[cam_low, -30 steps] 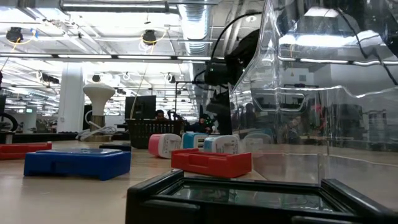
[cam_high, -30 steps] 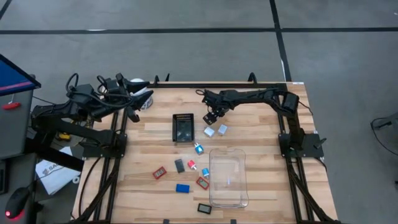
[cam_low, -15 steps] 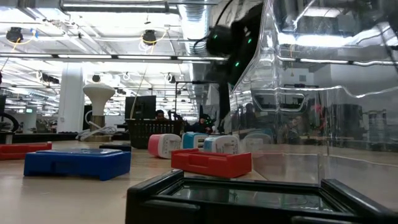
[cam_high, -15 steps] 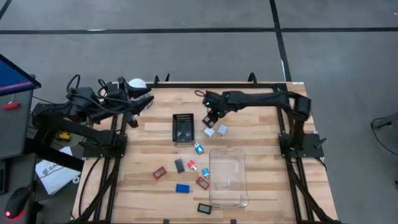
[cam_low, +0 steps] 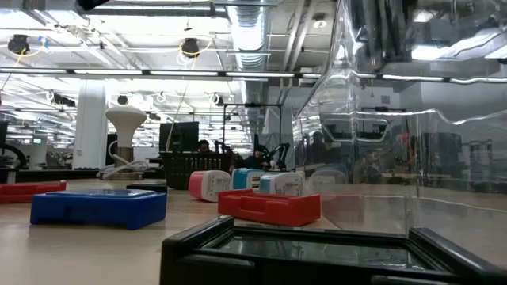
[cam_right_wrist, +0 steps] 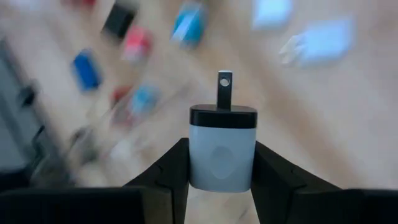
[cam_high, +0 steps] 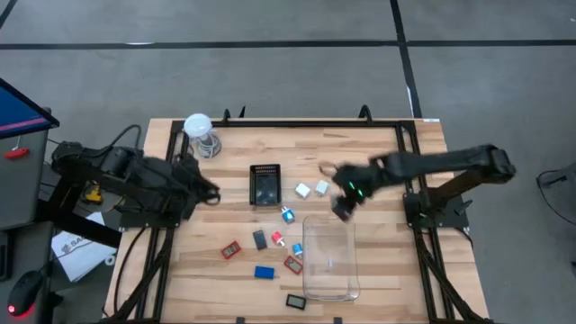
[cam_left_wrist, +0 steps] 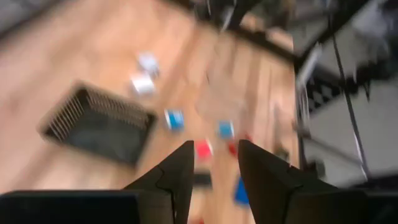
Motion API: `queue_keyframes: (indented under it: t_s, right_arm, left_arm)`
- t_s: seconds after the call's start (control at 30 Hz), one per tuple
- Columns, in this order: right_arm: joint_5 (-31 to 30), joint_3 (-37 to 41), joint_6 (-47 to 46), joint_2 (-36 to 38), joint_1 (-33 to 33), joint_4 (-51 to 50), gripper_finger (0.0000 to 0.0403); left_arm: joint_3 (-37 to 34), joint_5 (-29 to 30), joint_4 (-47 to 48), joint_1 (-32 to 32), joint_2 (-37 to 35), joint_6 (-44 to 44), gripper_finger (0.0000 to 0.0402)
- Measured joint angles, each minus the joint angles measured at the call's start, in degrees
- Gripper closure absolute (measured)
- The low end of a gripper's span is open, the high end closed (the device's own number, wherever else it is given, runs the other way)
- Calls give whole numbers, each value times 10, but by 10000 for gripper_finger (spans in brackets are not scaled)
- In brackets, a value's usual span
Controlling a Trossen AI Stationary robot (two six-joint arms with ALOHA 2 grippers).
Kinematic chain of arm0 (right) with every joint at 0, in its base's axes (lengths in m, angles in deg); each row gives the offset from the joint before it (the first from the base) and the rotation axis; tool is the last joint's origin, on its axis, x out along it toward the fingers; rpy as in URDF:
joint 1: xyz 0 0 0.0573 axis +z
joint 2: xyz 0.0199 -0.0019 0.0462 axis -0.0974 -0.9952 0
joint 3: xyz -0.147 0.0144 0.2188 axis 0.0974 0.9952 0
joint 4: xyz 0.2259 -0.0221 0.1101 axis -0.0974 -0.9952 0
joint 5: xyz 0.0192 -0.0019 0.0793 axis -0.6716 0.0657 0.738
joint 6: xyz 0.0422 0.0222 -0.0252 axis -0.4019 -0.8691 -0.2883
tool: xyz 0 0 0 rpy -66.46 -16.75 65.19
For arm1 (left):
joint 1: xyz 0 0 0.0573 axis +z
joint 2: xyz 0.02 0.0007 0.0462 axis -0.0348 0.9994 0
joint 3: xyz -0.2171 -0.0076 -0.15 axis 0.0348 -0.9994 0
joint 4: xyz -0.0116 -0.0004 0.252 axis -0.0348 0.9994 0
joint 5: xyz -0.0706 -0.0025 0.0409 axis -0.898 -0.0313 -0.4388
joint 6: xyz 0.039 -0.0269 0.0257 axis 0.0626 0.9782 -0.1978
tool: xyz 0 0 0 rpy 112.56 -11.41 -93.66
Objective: Pick & Place Office items
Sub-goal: Put the white black charger adapter into the transparent bin
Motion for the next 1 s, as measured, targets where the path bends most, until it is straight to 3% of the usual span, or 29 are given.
queue_keyframes:
  t_s: [0.2, 0.33, 0.5, 0.7, 1.0]
  right_arm:
    - [-27, 29, -171, 32, 156, 6, 284]
    - [-45, 28, -242, 18, 243, 72, 284]
    - [-70, 27, -269, -31, 287, 135, 284]
    - [-36, 11, -158, -119, 266, 153, 284]
    - [-19, -35, 89, -231, 214, 92, 284]
  left_arm:
    - [-7, -3, 44, -90, 35, 54, 290]
    - [-49, 0, 31, -161, 57, 113, 291]
    - [-140, 65, -40, -240, 77, 174, 291]
    - [-236, 155, -188, -227, 89, 182, 291]
    - [-258, 166, -262, -178, 89, 106, 291]
